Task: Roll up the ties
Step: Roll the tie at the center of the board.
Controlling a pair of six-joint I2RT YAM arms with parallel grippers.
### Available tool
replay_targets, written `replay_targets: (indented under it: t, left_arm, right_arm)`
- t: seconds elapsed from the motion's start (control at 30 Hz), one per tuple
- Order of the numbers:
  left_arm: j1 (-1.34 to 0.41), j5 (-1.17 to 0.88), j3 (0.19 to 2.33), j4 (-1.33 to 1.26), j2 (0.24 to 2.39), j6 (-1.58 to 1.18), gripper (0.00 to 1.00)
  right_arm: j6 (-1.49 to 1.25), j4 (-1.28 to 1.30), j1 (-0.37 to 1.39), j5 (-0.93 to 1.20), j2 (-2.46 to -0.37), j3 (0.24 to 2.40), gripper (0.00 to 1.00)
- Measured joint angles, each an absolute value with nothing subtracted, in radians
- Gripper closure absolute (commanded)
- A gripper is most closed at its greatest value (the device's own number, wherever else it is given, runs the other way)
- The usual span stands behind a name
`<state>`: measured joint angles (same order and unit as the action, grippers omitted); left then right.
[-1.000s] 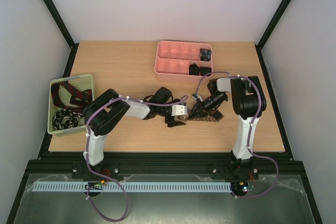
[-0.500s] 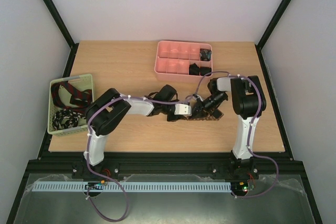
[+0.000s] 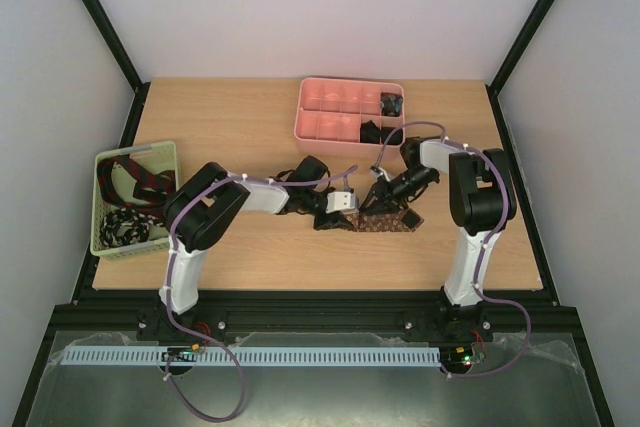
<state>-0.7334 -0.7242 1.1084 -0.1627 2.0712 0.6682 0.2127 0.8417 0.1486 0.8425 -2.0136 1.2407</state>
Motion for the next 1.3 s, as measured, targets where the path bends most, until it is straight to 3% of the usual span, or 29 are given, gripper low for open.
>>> replay_targets:
  t: [0.27, 0.63, 0.77, 0.9, 1.17, 1.23, 1.3]
  left_arm:
    - [-0.728, -0.729, 1.098, -0.203, 2.077, 0.537, 0.70]
    - [-0.750, -0.653, 1.060, -0.264, 2.059, 0.481, 0.68]
    - [-0.755, -0.639, 1.056, -0.271, 2.057, 0.476, 0.66]
    - [-0.758, -0.630, 1.054, -0.275, 2.057, 0.474, 0.66]
    - [-0.760, -0.622, 1.049, -0.281, 2.056, 0.475, 0.63]
    - [-0.761, -0.618, 1.048, -0.282, 2.056, 0.478, 0.59]
    - [-0.763, -0.616, 1.047, -0.283, 2.056, 0.484, 0.49]
  right_arm:
    - [0.147, 0.751, 0.149, 0.760, -2.022, 1.172, 0.75]
    - [0.162, 0.773, 0.149, 0.788, -2.010, 1.216, 0.47]
    - [0.180, 0.809, 0.152, 0.829, -1.978, 1.227, 0.47]
    - [0.175, 0.818, 0.182, 0.852, -1.964, 1.229, 0.53]
    - [0.117, 0.779, 0.216, 0.825, -1.985, 1.209, 0.96]
    - [0.115, 0.779, 0.214, 0.824, -1.985, 1.208, 0.99]
    - [0.109, 0.780, 0.214, 0.819, -1.985, 1.207, 0.99]
